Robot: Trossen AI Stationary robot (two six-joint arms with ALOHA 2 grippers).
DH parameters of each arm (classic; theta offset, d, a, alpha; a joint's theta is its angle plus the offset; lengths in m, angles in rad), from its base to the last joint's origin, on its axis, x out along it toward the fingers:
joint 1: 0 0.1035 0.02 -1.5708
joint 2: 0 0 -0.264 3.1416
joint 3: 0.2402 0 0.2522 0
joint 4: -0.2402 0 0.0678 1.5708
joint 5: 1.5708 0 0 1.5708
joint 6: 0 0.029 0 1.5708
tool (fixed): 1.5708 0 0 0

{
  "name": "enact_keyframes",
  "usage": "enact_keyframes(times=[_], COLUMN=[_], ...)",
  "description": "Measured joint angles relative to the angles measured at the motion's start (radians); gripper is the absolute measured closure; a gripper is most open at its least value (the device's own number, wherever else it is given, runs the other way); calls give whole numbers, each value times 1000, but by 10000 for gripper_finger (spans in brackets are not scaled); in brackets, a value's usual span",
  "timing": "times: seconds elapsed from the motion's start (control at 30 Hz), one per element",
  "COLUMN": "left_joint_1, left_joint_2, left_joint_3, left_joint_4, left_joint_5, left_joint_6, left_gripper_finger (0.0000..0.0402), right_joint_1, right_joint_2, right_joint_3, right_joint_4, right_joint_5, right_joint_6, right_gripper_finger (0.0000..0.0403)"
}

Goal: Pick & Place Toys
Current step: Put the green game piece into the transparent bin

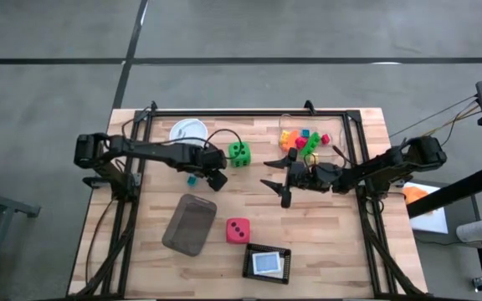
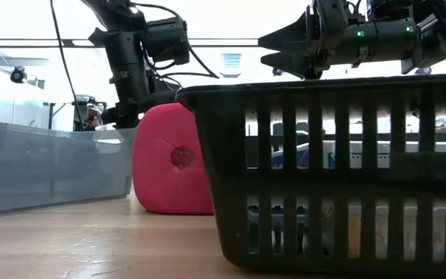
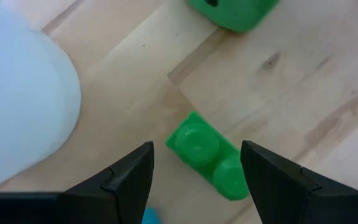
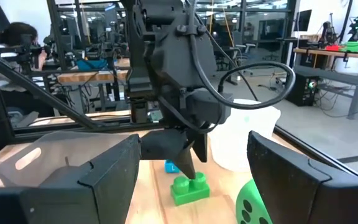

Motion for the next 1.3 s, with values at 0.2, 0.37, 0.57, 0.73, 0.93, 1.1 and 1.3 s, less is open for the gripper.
enact_keyframes(times=[0.2, 0.37, 0.57, 0.73, 0.93, 1.1, 1.3], left_joint_1=[29, 41, 40, 40, 42, 42, 42], left_joint_2=[1, 4, 33, 60, 63, 65, 66], left_joint_3=[-2, -2, 1, 3, 0, -2, -2], left_joint_4=[2, 22, 29, 32, 38, 26, 21], left_joint_5=[30, 37, 36, 41, 123, 119, 120], left_joint_6=[-6, -6, 1, 12, 8, 13, 37], left_gripper_finger=[157, 157, 157, 157, 158, 158, 158], right_joint_1=[0, 0, 0, 0, 0, 0, 0], right_joint_2=[0, 0, 0, 0, 0, 0, 0], right_joint_3=[1, 1, 1, 1, 1, 1, 1], right_joint_4=[0, 0, 0, -1, -1, -1, -1], right_joint_5=[0, 0, 0, 0, 0, 0, 0], right_joint_6=[0, 0, 0, 0, 0, 0, 0], right_gripper_finger=[114, 114, 114, 114, 114, 114, 114])
